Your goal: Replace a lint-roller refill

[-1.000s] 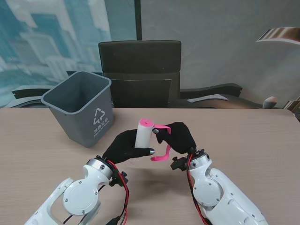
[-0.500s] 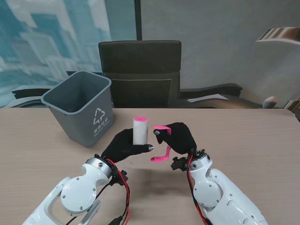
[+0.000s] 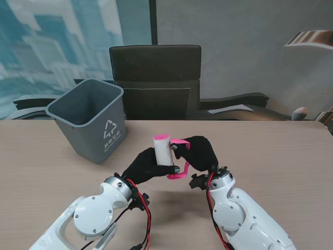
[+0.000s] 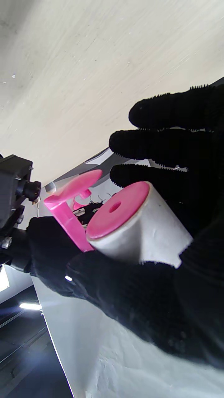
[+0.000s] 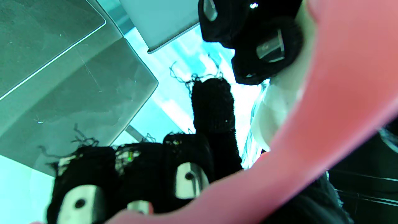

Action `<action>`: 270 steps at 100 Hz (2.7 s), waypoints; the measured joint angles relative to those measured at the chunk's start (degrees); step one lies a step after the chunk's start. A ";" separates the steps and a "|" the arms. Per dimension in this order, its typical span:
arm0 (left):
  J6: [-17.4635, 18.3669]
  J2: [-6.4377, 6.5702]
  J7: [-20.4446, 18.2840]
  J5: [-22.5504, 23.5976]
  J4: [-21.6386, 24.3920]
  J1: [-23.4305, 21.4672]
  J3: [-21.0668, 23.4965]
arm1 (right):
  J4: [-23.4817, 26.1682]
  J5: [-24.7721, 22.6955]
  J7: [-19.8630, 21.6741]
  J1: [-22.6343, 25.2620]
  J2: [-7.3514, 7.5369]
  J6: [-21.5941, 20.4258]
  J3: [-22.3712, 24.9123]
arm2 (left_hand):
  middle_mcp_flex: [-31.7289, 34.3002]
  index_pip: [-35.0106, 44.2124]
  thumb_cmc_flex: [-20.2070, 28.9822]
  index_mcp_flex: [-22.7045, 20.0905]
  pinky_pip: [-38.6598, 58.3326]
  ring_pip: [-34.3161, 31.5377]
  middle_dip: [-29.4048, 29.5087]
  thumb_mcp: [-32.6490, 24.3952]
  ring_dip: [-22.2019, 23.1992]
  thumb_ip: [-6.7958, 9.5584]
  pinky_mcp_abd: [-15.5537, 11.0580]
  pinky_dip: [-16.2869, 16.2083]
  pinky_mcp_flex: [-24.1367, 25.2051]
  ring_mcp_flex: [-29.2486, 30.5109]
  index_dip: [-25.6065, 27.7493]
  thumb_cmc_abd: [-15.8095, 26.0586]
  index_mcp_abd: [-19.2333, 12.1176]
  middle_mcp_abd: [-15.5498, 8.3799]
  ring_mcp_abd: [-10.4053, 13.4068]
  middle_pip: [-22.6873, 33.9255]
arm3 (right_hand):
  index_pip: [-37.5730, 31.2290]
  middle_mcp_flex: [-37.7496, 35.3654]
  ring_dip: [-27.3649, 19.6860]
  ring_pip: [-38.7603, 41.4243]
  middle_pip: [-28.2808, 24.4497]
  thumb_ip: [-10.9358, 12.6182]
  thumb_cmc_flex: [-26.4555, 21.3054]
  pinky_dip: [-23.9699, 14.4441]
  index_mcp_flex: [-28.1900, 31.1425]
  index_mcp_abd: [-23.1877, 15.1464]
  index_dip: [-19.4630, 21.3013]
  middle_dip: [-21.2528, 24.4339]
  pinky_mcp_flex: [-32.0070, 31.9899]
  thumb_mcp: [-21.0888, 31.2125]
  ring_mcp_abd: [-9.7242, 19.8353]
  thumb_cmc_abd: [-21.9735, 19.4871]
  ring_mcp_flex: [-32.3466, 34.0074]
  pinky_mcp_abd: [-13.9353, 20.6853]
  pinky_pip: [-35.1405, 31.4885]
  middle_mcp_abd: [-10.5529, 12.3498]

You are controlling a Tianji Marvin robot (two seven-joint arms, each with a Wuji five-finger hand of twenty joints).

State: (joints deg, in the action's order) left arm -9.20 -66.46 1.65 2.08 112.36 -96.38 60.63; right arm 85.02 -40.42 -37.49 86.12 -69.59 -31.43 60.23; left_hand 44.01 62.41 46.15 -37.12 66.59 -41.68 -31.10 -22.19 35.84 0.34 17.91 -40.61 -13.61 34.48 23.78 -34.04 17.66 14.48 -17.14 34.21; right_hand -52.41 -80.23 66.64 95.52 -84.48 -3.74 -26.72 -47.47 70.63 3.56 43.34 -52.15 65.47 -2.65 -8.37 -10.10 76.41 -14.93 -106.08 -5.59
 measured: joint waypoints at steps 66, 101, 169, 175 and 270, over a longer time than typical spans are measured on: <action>-1.12 -0.03 -0.71 -0.18 -0.71 0.93 -1.16 | 1.68 1.39 -0.19 0.60 -0.10 2.61 -0.51 | 0.00 0.00 0.55 0.01 0.00 0.00 0.00 0.00 0.00 0.49 0.00 0.01 0.02 0.00 0.00 0.00 -1.23 -0.04 0.00 0.00 | 0.00 0.00 0.03 0.03 -0.01 0.00 0.00 -0.23 0.00 0.00 -0.67 -0.03 0.00 0.00 0.00 0.00 0.00 0.01 0.01 0.00; -0.99 -0.03 -0.98 -0.66 -0.94 1.12 -1.46 | 1.84 1.94 -0.22 0.61 -0.33 3.28 -0.96 | 0.00 0.57 0.55 0.46 0.00 0.00 0.00 0.00 0.00 0.49 0.00 0.01 0.04 -0.01 0.00 0.46 -1.52 -0.06 0.00 0.00 | 0.35 0.00 0.04 0.04 -0.02 0.00 -0.42 -0.29 0.01 0.02 -0.68 -0.03 0.00 0.00 0.00 0.00 0.00 0.01 0.01 0.00; 0.10 0.10 -1.59 -1.54 -1.47 1.16 -2.31 | 2.16 2.39 -0.48 0.57 -0.38 4.45 -1.20 | 0.00 1.27 0.57 1.06 0.00 0.00 0.00 0.00 0.00 0.51 -0.01 0.02 0.06 -0.01 -0.04 0.56 -1.94 -0.07 0.01 0.00 | 0.54 0.00 0.04 0.04 -0.02 -0.08 -0.98 -0.47 0.01 0.05 -0.68 -0.03 0.00 -0.04 0.00 0.61 0.00 0.02 0.04 0.00; 0.24 0.11 -1.61 -1.03 -1.74 1.26 -2.33 | 2.18 2.33 -0.48 0.60 -0.38 4.45 -1.10 | 0.00 1.27 0.57 1.26 0.00 0.00 0.00 0.00 0.00 0.51 -0.01 0.02 0.06 -0.01 -0.07 0.56 -2.24 -0.07 0.01 0.00 | 0.57 0.00 0.04 0.04 -0.02 0.71 -1.02 -0.48 0.01 0.07 -0.68 -0.03 0.00 0.66 0.00 2.32 0.00 0.02 0.04 0.00; 2.94 0.36 -1.04 2.98 -4.09 1.74 -2.28 | 2.40 3.78 1.78 0.34 -0.34 4.24 -1.28 | 0.00 1.72 0.47 1.68 0.00 -0.01 0.00 0.12 0.00 0.51 -0.01 0.02 0.07 -0.01 -0.18 0.51 -4.26 -0.10 0.00 0.00 | 2.61 -0.01 0.66 0.06 -0.16 0.72 9.35 -1.01 0.01 0.12 -0.60 -0.08 0.00 24.34 0.00 18.99 0.00 0.02 0.24 0.04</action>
State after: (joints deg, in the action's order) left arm -6.26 -66.10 0.61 5.05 108.27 -94.64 58.35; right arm 87.43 -36.64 -35.70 86.46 -69.92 -27.19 58.95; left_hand 44.01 64.13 46.62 -35.44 66.59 -41.69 -31.10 -22.07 35.84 0.85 17.90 -40.59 -13.54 34.48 23.60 -33.53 13.40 14.37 -17.13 34.21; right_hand -49.80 -80.24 67.30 95.58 -84.64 -3.02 -17.38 -48.48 70.65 3.69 42.74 -52.23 65.47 21.69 -8.37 8.88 76.41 -14.90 -105.83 -5.55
